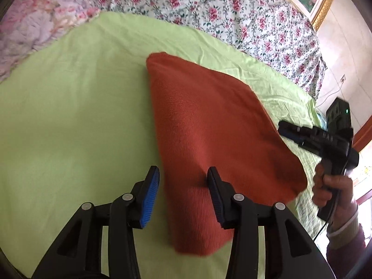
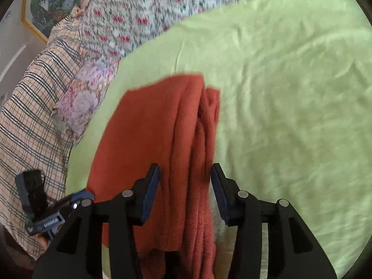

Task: Fold small clothes

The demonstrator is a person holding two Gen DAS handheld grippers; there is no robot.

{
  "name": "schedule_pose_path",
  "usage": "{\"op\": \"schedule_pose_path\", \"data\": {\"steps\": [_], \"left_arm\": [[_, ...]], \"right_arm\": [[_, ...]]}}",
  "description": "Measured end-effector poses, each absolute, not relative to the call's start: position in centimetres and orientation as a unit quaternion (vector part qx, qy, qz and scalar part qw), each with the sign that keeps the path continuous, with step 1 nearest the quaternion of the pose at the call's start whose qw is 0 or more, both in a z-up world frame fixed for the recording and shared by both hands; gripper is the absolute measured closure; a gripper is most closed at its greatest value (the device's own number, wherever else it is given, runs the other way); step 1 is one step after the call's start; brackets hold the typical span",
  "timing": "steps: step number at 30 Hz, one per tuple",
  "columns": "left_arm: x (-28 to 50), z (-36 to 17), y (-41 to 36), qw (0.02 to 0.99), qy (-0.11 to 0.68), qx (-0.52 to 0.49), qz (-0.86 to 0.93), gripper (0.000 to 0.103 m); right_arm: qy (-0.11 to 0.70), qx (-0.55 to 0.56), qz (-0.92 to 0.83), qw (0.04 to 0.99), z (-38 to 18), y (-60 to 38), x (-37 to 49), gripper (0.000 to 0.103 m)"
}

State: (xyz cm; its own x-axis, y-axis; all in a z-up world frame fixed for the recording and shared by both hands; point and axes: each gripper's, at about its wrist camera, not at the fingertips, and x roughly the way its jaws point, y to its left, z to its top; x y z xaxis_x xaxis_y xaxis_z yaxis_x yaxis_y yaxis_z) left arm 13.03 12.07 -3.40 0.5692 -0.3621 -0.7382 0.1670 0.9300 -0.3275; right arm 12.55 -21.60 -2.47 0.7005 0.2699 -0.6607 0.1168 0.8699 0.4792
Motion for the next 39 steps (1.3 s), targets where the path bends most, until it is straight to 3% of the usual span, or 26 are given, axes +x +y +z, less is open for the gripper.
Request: {"op": "schedule_pose_path", "data": {"steps": [3,11,19,20,21,23,24,25,29,35,39], "left_arm": [[10.7,-2.9,12.1,0.884,0.434,-0.09,-0.149,0.06],[5.6,-4.5,10.6,0.879,0.446,-0.041,-0.164,0.054],[6.6,-7.2,9.7,0.885,0.452,-0.013,-0.109,0.054],[6.8,-7.3,9.7,0.887,0.45,-0.015,-0.099,0.054],[7.0,-7.3,9.8,0.891,0.445,-0.015,-0.086,0.054],[7.3,-7.3,10.0,0.897,0.44,-0.012,-0.05,0.061],[7.3,-7.2,10.3,0.898,0.437,-0.02,-0.038,0.079],[7.2,-7.0,10.6,0.9,0.433,-0.03,-0.035,0.089],[5.6,-5.8,10.0,0.918,0.396,-0.012,-0.015,0.096],[5.6,-7.1,9.8,0.907,0.42,-0.012,-0.024,0.098],[5.5,-7.5,9.8,0.902,0.43,-0.018,-0.034,0.098]], "right_arm": [[0.38,0.25,0.055,0.889,-1.6,-21.1,12.6,0.061],[0.384,0.253,0.07,0.885,-1.2,-18.4,7.9,0.061],[0.421,0.218,0.076,0.877,-3.3,-16.0,4.3,0.061],[0.42,0.223,0.076,0.876,-3.5,-16.0,4.5,0.065],[0.419,0.229,0.079,0.875,-3.6,-16.0,4.7,0.076],[0.418,0.24,0.093,0.871,-3.6,-16.1,5.0,0.097],[0.409,0.251,0.103,0.871,-3.2,-16.2,5.0,0.097],[0.391,0.268,0.12,0.872,-2.4,-16.5,4.7,0.097],[0.332,0.284,0.136,0.889,0.5,-17.8,3.2,0.098],[0.415,0.183,0.052,0.89,-4.1,-17.3,3.6,0.098],[0.43,0.19,0.037,0.882,-6.5,-18.0,3.4,0.099]]}}
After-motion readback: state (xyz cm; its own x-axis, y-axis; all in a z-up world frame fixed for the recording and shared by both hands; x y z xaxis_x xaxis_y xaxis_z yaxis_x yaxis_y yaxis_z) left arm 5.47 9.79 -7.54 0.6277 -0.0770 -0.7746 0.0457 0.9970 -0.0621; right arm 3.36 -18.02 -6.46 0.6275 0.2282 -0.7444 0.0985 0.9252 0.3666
